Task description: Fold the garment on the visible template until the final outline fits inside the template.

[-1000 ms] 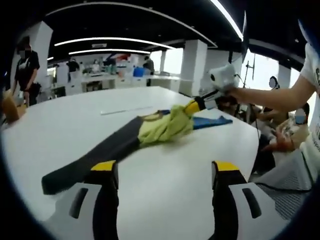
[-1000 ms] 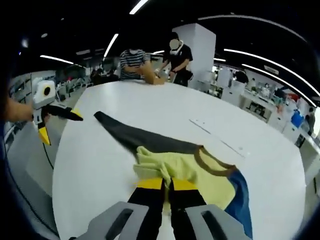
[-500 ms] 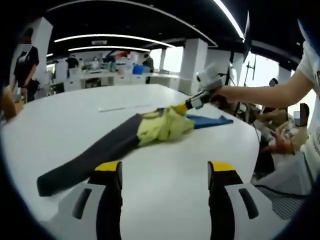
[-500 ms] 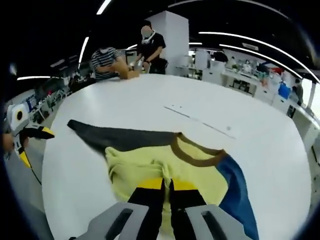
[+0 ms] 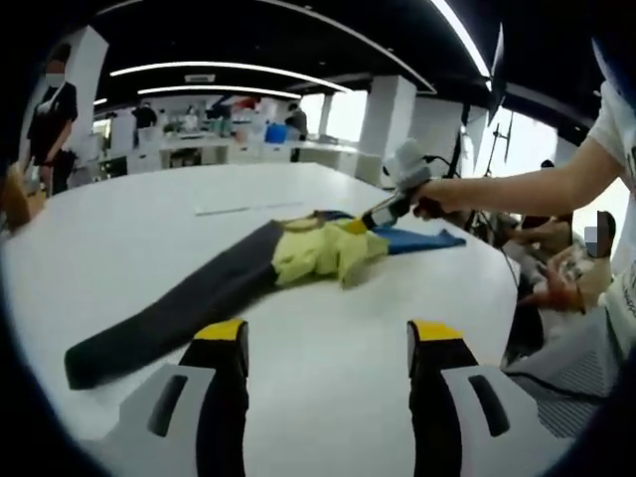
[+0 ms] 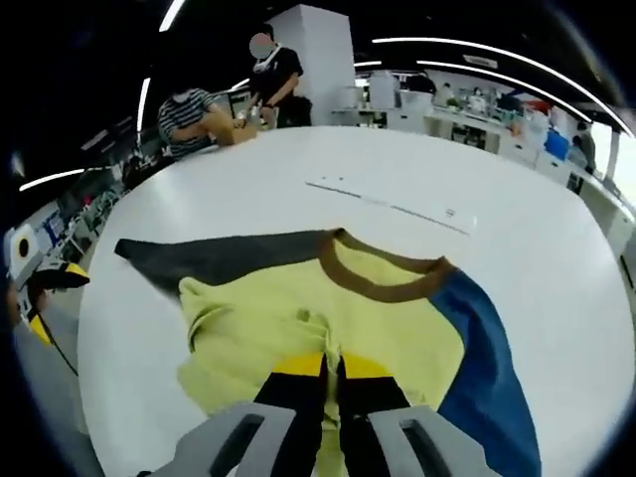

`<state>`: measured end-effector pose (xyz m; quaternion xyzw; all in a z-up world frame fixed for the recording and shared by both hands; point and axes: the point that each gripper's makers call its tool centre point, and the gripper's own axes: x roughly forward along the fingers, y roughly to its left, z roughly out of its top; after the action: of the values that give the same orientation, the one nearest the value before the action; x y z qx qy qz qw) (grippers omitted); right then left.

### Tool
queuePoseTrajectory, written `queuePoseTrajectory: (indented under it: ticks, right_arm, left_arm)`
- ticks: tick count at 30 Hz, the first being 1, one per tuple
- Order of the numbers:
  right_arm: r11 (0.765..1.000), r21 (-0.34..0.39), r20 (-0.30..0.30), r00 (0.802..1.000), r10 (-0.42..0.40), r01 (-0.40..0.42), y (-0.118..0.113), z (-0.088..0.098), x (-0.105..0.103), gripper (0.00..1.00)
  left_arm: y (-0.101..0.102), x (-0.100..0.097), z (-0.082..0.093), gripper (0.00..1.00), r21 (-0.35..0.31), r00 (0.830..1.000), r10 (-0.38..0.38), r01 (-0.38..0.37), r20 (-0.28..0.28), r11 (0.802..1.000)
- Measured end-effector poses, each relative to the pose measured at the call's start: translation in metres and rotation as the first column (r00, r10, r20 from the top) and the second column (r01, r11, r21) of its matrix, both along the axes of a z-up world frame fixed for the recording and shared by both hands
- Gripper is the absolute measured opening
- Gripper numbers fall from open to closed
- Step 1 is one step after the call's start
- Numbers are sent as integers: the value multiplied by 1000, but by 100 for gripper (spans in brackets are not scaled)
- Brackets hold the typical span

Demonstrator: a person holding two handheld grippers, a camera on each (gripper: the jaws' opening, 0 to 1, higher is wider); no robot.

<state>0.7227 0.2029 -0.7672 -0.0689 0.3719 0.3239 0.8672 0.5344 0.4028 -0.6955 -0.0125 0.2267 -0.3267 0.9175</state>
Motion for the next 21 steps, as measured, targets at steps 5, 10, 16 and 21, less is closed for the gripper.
queuePoseTrajectory:
  ticks: [5, 10, 16, 21]
  right_arm:
    - [998, 38, -12, 999, -52, 52, -1, 5, 2, 0]
    - [995, 61, -3, 997, -79, 79, 0, 18, -1, 7]
    - [993, 91, 25, 996, -82, 80, 6, 39, -16, 28]
    - [993, 92, 20, 997, -80, 78, 11, 49, -34, 41]
  left_arm:
    - [-1, 3, -1, 58, 1, 1000, 7, -7, -4, 1000]
    - [-4, 6, 4, 56, 13, 1000, 4, -4, 19, 1000]
    - [-10, 14, 9, 52, 11, 999, 13, -13, 37, 1000]
    - [-14, 23, 9, 45, 18, 999, 24, -25, 42, 1000]
